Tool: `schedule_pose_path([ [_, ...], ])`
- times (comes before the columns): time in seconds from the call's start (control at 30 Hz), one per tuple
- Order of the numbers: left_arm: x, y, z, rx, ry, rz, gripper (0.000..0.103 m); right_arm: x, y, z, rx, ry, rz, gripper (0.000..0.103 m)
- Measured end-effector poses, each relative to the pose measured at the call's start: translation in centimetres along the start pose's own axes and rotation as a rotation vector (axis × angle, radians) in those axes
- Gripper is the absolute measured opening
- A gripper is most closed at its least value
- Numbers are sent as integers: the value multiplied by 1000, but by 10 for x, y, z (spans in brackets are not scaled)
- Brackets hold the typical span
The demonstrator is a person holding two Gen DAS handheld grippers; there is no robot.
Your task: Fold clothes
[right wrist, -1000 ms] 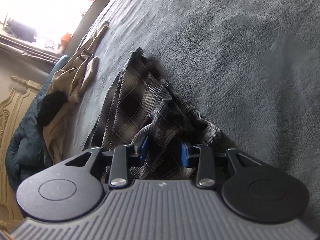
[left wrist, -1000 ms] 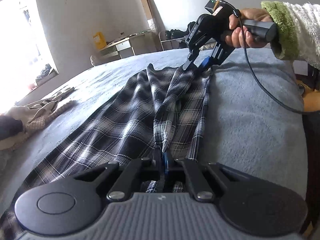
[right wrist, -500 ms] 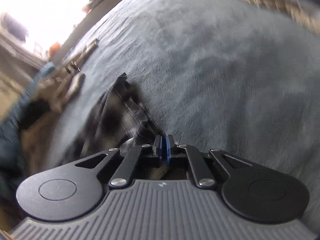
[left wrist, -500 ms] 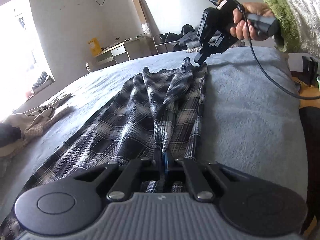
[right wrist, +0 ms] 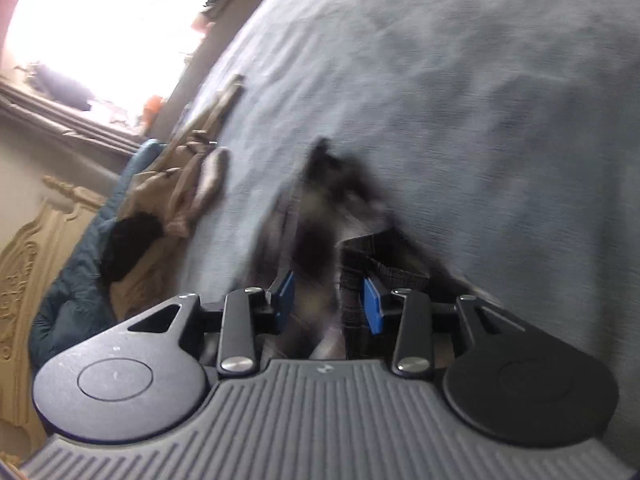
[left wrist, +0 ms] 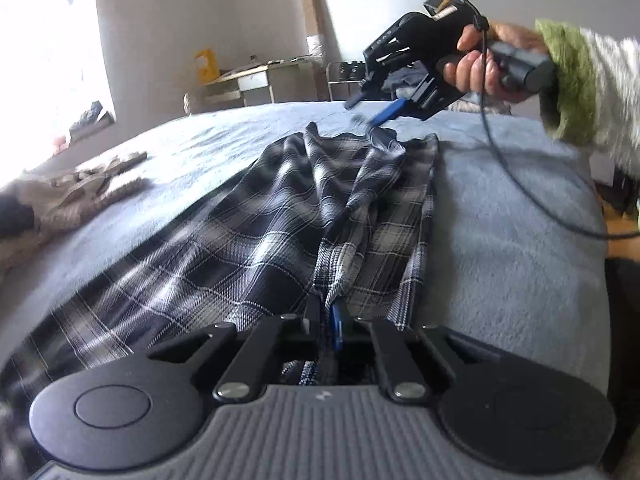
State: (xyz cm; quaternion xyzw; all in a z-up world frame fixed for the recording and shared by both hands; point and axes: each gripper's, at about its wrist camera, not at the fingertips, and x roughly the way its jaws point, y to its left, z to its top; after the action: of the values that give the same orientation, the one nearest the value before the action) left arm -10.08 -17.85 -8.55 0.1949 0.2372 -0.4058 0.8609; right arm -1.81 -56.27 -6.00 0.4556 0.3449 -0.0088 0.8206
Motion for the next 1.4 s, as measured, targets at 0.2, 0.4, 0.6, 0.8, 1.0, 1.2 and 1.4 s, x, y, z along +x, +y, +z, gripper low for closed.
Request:
schedule_pose_path([
  [0.2, 1, 13, 2, -119, 15, -40, 9, -14, 0, -4, -30, -39, -12, 40],
  [0.4, 1, 15, 0, -134, 10, -48, 10, -26, -1, -9, -69, -64, -43, 40],
  [0.6, 2, 15, 2, -134, 10, -45, 10, -23, -14, -17, -60, -26, -114, 40],
  [0.8, 2, 15, 2, -136, 9, -45, 10, -15, 4, -19, -251, -29, -180, 18],
  [1.0, -1, 11, 6, -100, 0, -14, 9, -32, 31, -18, -399, -97, -148, 1],
  [1.2, -10, 13, 16, -58, -36, 32, 9, -46, 63, 4, -433, -153, -54, 1],
  [1.4, -23, 13, 29, -55, -106, 63, 8, -54, 80, 16, -469, -200, -4, 1],
])
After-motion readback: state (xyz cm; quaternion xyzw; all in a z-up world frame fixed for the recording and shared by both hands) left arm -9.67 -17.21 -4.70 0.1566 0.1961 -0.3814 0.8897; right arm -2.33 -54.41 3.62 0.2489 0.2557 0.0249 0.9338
